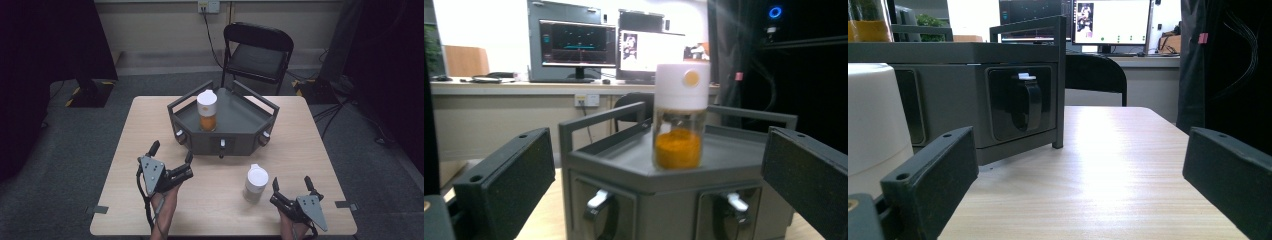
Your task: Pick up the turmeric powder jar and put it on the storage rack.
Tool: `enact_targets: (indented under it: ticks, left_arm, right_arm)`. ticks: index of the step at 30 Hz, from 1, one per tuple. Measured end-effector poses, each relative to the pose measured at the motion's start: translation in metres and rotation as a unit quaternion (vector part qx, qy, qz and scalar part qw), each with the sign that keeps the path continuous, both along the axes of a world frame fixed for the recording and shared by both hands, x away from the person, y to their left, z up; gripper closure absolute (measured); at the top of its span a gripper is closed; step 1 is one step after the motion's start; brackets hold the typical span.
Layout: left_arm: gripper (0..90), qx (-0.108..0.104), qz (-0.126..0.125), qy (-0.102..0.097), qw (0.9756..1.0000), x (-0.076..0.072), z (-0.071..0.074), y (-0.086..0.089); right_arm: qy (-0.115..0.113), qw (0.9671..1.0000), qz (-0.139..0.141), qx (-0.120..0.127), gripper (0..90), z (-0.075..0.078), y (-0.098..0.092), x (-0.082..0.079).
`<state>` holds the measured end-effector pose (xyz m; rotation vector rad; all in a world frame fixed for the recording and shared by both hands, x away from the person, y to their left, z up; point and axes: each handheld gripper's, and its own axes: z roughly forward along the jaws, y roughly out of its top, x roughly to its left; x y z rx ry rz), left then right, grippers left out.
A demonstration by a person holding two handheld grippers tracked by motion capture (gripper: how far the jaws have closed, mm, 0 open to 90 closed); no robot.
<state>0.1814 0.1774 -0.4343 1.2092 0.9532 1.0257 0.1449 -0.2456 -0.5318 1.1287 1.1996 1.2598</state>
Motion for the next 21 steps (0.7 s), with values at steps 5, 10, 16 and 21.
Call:
enact_targets:
  ticks: [5,10,16,21]
  left_arm:
    - [0.0,-0.002,0.008,0.001,1.0000,-0.009,-0.013,0.001]
    - [0.0,0.003,0.012,0.007,0.9999,-0.017,-0.026,0.003]
    - [0.0,0.010,0.027,0.010,0.9995,-0.023,-0.044,0.000]
    - [0.0,0.012,0.035,0.019,0.9991,-0.026,-0.057,-0.001]
  right_arm:
    - [0.000,1.0000,0.000,0.000,0.1,0.000,0.000,0.000]
    - [0.000,1.0000,0.000,0.000,0.1,0.000,0.000,0.000]
    - [0.000,1.0000,0.000,0.000,0.1,0.000,0.000,0.000]
    - [0.000,1.0000,0.000,0.000,0.1,0.000,0.000,0.000]
